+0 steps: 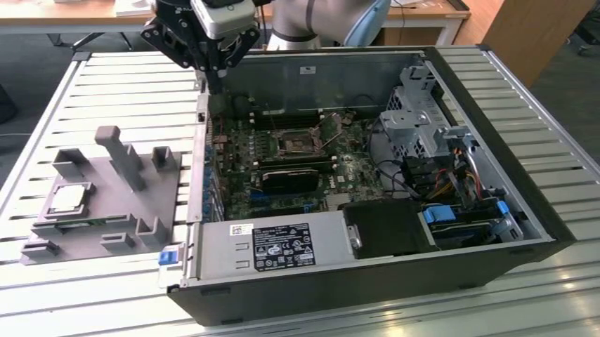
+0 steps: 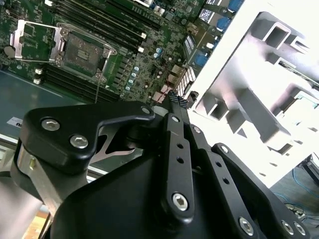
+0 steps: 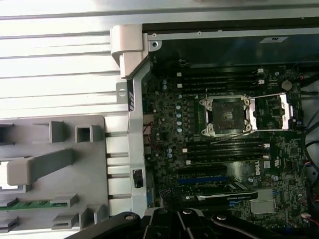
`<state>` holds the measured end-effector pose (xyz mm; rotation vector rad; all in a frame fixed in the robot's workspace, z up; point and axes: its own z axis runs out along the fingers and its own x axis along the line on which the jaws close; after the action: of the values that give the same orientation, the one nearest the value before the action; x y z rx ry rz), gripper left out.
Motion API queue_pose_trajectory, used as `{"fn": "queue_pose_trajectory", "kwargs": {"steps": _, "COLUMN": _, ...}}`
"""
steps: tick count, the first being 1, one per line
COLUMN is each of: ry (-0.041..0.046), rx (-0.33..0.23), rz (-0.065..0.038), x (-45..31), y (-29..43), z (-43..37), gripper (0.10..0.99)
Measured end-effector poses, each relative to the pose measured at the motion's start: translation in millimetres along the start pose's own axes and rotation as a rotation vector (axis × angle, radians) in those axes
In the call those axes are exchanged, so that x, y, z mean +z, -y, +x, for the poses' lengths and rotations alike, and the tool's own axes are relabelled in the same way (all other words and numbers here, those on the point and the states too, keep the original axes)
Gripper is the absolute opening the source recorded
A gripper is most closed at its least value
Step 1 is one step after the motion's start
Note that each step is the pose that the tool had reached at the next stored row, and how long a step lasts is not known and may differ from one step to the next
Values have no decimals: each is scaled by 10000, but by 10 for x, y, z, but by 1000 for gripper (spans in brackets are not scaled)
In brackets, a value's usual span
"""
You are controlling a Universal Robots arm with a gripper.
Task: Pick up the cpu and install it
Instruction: 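Reach for the cpu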
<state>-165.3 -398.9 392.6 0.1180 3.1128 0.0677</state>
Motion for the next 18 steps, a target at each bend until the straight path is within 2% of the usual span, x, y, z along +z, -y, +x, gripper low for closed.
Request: {"fn": "queue_pose_trajectory", "kwargs": {"steps": 18, "ry": -5, "rx": 0, "rz": 1, "x": 0, "y": 9, "z": 117, "gripper": 106}}
